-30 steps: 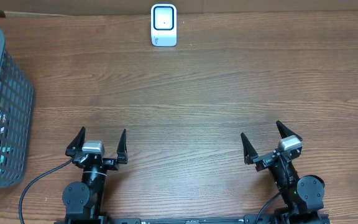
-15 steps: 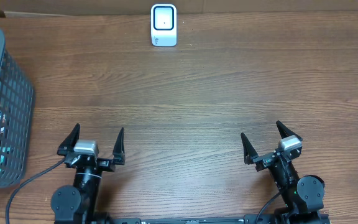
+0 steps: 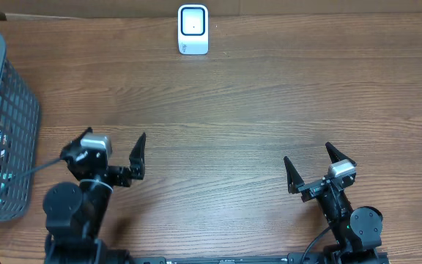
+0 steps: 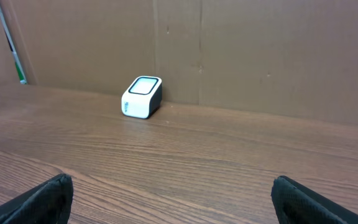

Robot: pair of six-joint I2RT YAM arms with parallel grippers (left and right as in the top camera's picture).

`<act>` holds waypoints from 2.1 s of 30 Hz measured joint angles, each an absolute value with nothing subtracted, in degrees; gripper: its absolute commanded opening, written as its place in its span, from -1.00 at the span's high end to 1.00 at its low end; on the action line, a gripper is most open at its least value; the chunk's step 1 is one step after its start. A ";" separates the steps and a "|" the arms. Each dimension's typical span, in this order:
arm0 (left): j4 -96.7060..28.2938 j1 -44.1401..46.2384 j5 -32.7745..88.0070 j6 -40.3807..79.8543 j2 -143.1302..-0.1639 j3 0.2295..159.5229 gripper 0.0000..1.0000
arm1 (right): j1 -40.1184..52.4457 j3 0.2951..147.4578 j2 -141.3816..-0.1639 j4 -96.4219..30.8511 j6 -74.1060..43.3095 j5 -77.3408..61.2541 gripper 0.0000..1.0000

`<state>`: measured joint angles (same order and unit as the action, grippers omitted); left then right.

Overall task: Scan the item barcode
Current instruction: 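Move the left gripper left and down into the grey basket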

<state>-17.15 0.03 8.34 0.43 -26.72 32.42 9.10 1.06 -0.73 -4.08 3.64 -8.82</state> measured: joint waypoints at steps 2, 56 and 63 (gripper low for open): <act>-18.87 0.03 8.91 0.45 -29.54 35.90 -0.99 | 9.10 1.06 -0.73 -4.08 3.62 -8.80 -1.00; -77.19 -37.52 -6.76 18.50 -87.55 123.57 -0.77 | 9.10 1.06 -0.73 -4.10 3.62 -8.80 -1.00; -78.83 -41.89 -10.37 18.52 -94.50 122.30 -0.78 | 9.10 1.06 -0.73 -4.05 3.62 -8.82 -1.00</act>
<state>-78.83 -41.89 -10.37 18.52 -94.50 122.30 9.10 1.06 -0.73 -4.05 3.62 -8.82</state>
